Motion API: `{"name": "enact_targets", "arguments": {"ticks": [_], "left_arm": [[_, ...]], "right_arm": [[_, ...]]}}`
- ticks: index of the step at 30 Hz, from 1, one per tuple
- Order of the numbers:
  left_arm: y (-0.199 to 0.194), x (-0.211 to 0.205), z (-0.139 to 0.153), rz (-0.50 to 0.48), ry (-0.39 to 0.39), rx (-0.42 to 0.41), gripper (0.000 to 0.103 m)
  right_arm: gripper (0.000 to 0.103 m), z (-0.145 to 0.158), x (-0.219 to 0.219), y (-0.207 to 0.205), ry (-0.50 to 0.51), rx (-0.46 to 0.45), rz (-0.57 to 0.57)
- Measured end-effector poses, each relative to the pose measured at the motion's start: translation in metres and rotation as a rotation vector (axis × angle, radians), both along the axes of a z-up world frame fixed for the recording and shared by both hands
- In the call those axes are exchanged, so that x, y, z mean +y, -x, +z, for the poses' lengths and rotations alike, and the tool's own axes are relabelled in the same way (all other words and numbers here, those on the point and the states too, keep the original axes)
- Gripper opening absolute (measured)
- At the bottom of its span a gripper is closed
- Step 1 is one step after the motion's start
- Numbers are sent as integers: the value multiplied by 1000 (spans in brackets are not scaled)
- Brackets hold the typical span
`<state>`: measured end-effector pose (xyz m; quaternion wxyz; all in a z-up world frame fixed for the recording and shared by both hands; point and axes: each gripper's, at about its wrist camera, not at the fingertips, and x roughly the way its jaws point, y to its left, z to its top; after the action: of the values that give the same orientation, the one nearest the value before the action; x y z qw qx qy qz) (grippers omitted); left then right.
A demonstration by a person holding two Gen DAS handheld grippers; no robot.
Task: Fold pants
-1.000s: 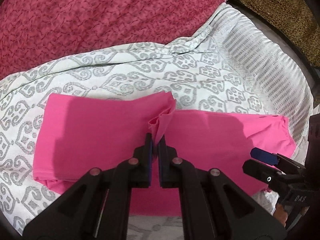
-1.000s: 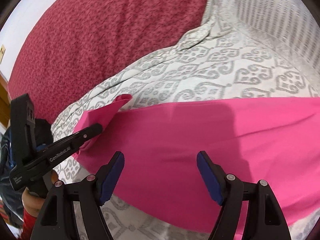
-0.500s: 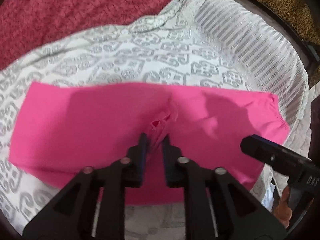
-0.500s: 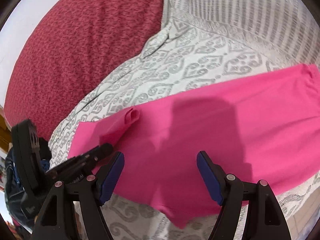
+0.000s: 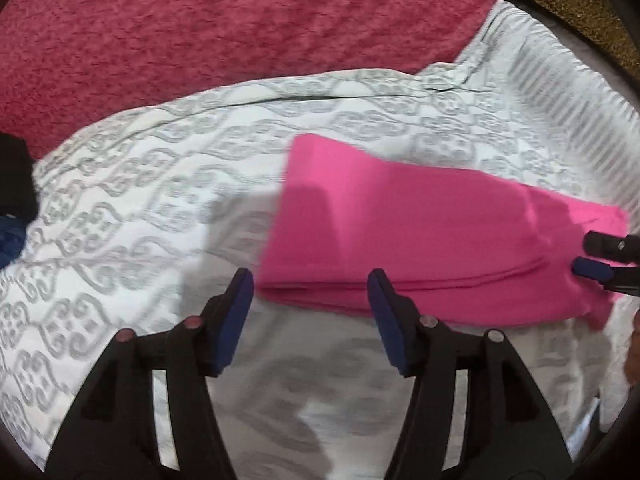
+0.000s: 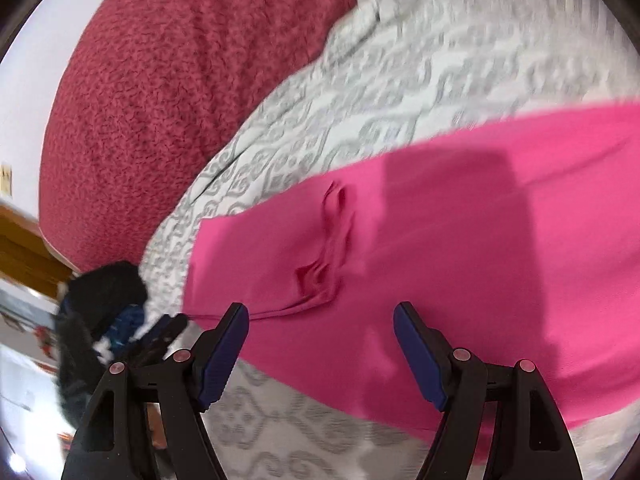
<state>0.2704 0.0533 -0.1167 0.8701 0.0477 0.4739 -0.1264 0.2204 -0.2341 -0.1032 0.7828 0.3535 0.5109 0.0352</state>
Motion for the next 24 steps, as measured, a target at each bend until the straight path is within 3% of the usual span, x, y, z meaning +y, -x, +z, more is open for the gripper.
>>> {"name": "enact_targets", "arguments": {"ticks": [2, 8, 13, 16, 17, 19, 20, 24], "left_arm": [[-2, 11, -4, -13, 0, -9, 62], [-11, 32, -24, -28, 82, 37, 64], [-8, 25, -28, -93, 116, 42, 64], [-4, 19, -31, -125, 103, 39, 64], [-4, 19, -33, -124, 94, 42, 64], [-7, 18, -37, -117, 88, 49, 64], [-9, 19, -38, -116, 95, 51, 64], [-12, 23, -37, -100, 110, 50, 64]], "right_arm": [[77, -8, 3, -6, -40, 28, -9], [77, -15, 14, -23, -22, 52, -8], [78, -17, 24, -39, -9, 49, -3], [75, -21, 23, -44, -51, 40, -60], [67, -23, 25, -47, -57, 39, -63], [36, -25, 30, -52, -34, 54, -49], [9, -26, 33, -55, -17, 67, -39], [6, -16, 37, -56, 2, 27, -38]]}}
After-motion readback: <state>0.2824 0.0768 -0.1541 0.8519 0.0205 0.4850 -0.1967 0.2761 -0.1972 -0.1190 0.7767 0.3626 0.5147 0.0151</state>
